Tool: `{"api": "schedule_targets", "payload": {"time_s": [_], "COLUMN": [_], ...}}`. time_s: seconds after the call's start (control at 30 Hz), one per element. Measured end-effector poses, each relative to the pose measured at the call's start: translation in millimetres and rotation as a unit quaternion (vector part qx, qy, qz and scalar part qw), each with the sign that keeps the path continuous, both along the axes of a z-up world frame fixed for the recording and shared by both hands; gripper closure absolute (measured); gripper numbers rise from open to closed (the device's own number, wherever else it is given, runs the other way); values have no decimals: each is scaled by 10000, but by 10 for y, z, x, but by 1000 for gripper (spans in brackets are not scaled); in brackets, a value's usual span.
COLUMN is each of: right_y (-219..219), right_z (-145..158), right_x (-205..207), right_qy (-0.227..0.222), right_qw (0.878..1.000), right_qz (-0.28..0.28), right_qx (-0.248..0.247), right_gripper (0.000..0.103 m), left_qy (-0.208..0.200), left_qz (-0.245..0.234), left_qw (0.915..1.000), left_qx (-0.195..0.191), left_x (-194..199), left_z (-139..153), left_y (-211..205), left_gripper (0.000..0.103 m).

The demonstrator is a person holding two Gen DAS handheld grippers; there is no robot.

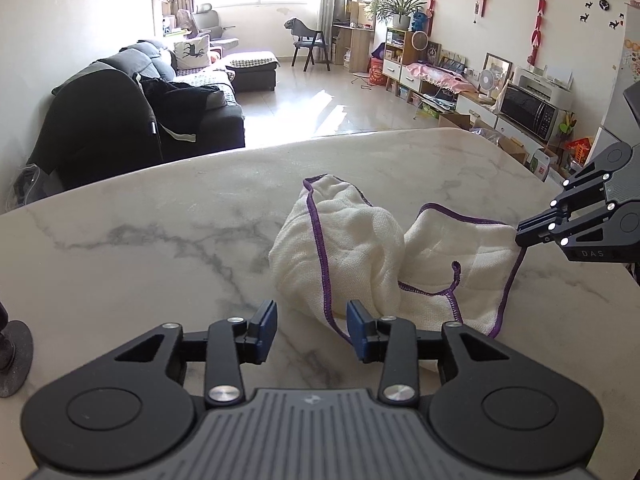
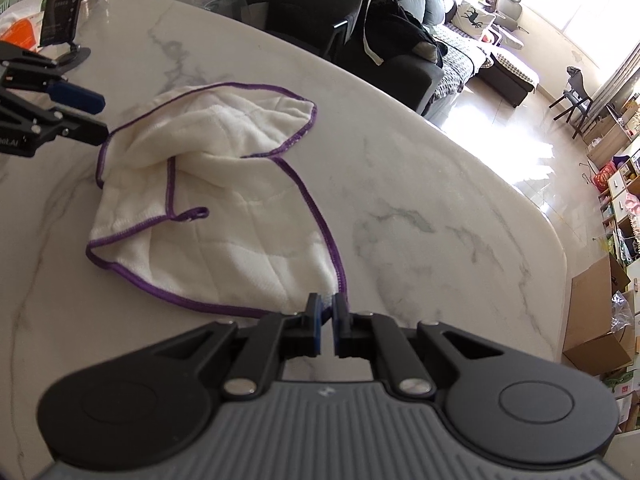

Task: Fold towel

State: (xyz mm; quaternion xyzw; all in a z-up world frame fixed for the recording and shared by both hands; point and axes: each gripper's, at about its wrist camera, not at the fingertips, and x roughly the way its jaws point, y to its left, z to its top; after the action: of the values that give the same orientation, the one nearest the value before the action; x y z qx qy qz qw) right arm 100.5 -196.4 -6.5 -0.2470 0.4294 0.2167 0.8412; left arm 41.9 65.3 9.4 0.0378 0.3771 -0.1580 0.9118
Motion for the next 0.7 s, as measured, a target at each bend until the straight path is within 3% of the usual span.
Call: {"api": "schedule_targets", "payload": {"time_s": [0.17,0.43,0.7], "right_y": [71,185,298], "right_z": [33,85,138], "right_x": [-21,-55,-89], "right_qy": [89,232,375], "right_qw": [9997,9981,9951], "right_qz": [105,273,441], "right_qx": [190,495,798], "right_gripper": [94,82,79], "left_qy": [259,536,614], "left_qz": [-84,-60,-41], "left_qw": [9992,9965,9948], "left_qx": [-295,-638,-806], "left_x": [11,61,109], "left_z": [-41,-122,-165], "left_y": [-29,-10,-9], "left_gripper": [51,51,53]}}
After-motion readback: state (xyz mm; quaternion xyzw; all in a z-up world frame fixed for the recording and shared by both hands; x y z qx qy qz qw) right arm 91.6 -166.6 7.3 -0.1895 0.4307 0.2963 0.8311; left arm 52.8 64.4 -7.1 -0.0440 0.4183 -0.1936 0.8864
